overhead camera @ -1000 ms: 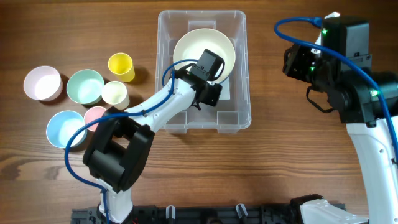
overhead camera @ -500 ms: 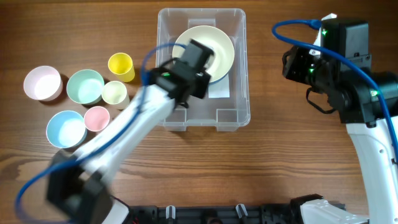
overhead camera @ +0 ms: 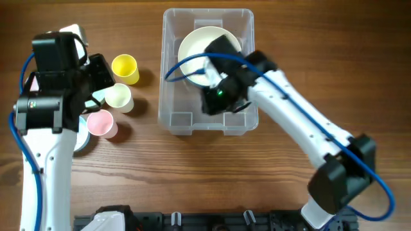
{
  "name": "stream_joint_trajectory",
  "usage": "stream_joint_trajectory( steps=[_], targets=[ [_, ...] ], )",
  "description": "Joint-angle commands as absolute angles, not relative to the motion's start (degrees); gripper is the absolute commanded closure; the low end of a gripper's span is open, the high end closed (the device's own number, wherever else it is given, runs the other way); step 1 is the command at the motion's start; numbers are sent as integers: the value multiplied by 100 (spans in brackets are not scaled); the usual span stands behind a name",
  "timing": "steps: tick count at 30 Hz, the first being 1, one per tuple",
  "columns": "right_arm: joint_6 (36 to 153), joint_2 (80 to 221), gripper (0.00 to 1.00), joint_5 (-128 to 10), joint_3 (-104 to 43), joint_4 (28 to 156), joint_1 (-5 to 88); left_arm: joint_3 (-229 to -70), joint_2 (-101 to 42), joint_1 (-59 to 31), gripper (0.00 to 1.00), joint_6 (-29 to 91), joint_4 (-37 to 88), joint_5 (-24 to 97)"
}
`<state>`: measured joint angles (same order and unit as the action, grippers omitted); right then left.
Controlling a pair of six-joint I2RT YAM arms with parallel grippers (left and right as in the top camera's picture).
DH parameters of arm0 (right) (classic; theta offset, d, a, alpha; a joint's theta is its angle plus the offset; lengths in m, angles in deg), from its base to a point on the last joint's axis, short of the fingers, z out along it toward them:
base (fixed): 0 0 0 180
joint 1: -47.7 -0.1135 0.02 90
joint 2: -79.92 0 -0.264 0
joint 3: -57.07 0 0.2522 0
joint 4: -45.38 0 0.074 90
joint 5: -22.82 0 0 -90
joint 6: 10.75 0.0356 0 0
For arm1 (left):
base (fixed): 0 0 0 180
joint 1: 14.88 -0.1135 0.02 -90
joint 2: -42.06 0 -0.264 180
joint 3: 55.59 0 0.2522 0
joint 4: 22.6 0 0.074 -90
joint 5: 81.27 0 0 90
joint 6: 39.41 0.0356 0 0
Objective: Pack container
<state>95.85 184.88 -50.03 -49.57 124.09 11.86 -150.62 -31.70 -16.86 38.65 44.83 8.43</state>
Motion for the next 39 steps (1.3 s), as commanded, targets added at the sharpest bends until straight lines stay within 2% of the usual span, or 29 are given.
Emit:
stream_joint_trajectory(
  steps=[1,8,9,11,16,21,25,32,39],
  targets=[
    [9915,18687,73,-4695,-4962,12613,773,-15073,-3349,-1751,63,3810,4505,1217],
    [10245,18687,73,-4806,-4857,13004,325,-15073,-3371,-1751,60,3812,4529,1215],
    [10239,18687,76,-4828,-4855,12971,332,-15073,-3371,-1753,60,3812,4533,1215],
    [10005,18683,79,-4819,-4859,12683,329,-15073,-3371,-1751,60,3812,4546,1215],
    [9485,18574,77,-4811,-5327,12420,432,-15073,-3371,-1751,60,3814,4546,1213],
    [10337,18596,77,-6091,-5333,12433,764,-15073,-3371,-1751,60,3814,4546,1213],
    [10440,18661,77,-6050,-5016,12510,941,-15073,-3371,-1751,59,3814,4566,1215],
    [10315,18661,77,-4988,-4313,12551,893,-15073,-3371,-1751,59,3814,4586,1215],
    [9524,18659,78,-3547,-4308,12997,891,-15073,-3371,-1751,55,3814,4590,1215]
  ],
)
